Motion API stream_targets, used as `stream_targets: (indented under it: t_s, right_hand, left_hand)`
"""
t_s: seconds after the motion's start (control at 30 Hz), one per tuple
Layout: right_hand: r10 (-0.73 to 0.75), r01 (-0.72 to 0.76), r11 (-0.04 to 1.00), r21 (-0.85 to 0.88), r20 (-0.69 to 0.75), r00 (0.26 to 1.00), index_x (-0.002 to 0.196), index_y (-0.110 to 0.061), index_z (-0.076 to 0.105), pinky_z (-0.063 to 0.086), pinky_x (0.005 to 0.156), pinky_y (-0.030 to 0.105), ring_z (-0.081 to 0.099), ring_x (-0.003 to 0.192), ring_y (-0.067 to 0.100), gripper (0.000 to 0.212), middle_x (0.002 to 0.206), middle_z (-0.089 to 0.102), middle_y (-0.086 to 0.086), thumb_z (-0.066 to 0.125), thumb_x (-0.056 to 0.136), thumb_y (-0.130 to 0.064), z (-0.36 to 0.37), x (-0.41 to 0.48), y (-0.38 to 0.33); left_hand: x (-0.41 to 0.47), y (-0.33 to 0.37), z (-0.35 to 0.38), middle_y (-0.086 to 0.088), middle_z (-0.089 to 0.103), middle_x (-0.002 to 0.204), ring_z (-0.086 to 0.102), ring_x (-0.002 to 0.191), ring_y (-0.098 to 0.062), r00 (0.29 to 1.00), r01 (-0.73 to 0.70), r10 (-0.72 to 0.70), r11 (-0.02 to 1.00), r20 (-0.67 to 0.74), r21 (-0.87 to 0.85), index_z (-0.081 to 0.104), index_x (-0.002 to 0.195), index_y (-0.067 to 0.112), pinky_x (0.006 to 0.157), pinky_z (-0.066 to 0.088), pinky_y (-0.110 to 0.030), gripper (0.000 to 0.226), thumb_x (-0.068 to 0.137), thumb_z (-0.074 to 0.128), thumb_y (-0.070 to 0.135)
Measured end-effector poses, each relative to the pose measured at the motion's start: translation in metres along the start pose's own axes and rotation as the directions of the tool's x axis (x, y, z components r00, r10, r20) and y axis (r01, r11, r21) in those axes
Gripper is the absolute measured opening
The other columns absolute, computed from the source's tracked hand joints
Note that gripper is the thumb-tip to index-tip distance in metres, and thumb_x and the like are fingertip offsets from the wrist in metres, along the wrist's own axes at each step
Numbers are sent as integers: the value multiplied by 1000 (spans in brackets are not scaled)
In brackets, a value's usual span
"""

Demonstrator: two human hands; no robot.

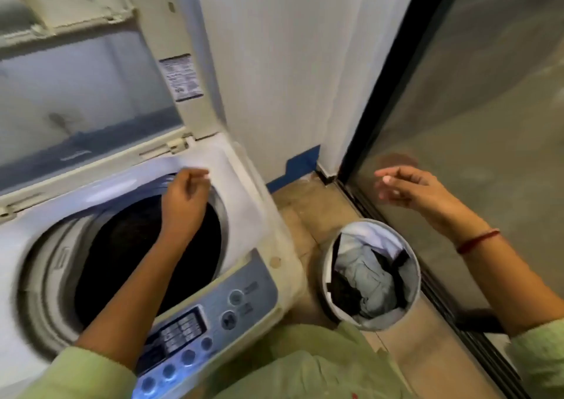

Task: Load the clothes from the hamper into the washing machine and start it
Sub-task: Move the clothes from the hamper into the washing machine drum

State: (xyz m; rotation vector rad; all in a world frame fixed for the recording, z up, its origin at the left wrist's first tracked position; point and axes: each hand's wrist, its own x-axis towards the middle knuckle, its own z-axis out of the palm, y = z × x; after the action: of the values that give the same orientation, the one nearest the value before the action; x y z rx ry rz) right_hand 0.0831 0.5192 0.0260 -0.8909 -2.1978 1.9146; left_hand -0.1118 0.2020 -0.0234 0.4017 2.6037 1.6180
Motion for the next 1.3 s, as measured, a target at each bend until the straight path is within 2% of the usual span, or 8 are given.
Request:
stream_targets:
  t_s: [0.13,0.27,0.53,0.7,0.83,1.03,1.17,1.3]
  right_hand:
    - [148,-143,988,53,-121,981,91,-17,63,52,64,15,58,68,13,15,83,63,3,52,92,-7,-53,-6,69]
    - [272,-257,959,119,-142,952,85,-20,65,50,65,19,61,60,4,17,72,67,-4,55,91,-8,-86,-2,129]
    - [477,-467,877,111,-296,827,93,-24,61,48,79,32,59,94,26,17,89,60,6,54,91,-9,-117,48,311]
    - [608,-626,780,7,-244,755,131,1,45,45,77,8,52,112,29,38,118,54,18,50,93,-1,-104,88,441]
    - [610,-634,732,-249,-172,773,144,-9,27,37,107,43,40,131,36,62,144,40,17,58,91,-13,-87,120,547]
    - [631,-574,605,-552,-108,768,149,-21,-10,32,105,45,17,142,35,99,157,-9,16,65,84,-31,-65,175,657]
    - [554,-568,535,-625,-248,795,143,-14,29,41,96,45,43,125,39,63,143,36,23,57,88,-20,-65,199,684]
    - [453,-541,485,-687,-333,827,106,7,61,50,86,49,60,99,43,30,108,63,29,37,93,-6,-72,197,651]
  left_hand:
    - [-48,89,100,14,64,89,62,86,-6,906,-110,203,960,370,-258,59,90,32,79,48,-17,12,83,54,39]
    - [-108,76,226,-4,63,112,59,105,-16,534,-120,54,993,844,12,62,112,18,89,48,-29,27,87,59,30]
    - [-138,-84,390,-13,57,112,60,103,-30,246,156,-609,793,754,589,54,108,11,83,48,-31,18,93,56,20]
    - [-148,-175,472,-14,58,123,57,108,-26,237,109,-690,718,684,687,52,122,9,93,44,-30,35,92,57,26]
    - [-152,-235,546,-15,47,136,49,123,-31,258,28,-657,738,709,674,43,134,11,102,40,-33,45,93,54,27]
    - [-151,-300,616,-16,48,134,50,121,-30,247,-25,-593,787,766,617,49,129,8,103,42,-32,42,92,56,26]
    - [-147,-318,619,-11,59,119,56,111,-23,295,115,-604,791,740,601,55,119,6,89,41,-21,30,93,55,22]
    - [-153,-308,589,-13,64,115,57,114,-26,260,263,-699,715,666,648,60,110,4,105,41,-32,24,92,57,19]
